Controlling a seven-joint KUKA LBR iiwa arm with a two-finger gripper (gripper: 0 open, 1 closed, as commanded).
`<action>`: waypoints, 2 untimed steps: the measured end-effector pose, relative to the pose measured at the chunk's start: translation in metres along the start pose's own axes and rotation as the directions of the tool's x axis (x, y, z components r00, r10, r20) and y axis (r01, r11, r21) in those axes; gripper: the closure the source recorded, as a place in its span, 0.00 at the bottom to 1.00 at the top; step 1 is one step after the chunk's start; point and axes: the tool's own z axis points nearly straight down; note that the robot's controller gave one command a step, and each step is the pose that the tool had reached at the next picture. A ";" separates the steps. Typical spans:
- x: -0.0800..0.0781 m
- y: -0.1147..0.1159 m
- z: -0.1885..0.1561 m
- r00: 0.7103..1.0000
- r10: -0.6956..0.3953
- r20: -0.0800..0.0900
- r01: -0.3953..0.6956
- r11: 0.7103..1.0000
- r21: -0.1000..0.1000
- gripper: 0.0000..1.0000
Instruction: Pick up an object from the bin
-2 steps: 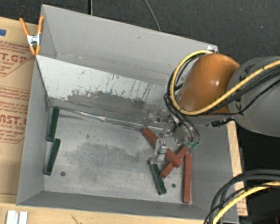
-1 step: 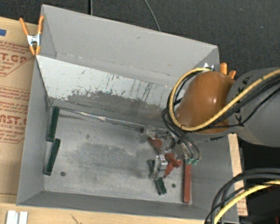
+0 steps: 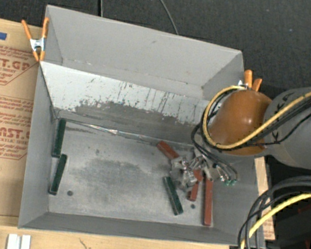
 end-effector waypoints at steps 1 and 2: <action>0.000 0.000 0.000 1.000 0.000 0.000 0.000 1.000 -0.001 0.00; 0.000 0.000 0.000 1.000 0.000 0.000 0.000 1.000 -0.001 0.00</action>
Offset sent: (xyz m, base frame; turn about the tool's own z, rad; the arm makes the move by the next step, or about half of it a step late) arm 0.0000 0.0000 0.0000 0.0000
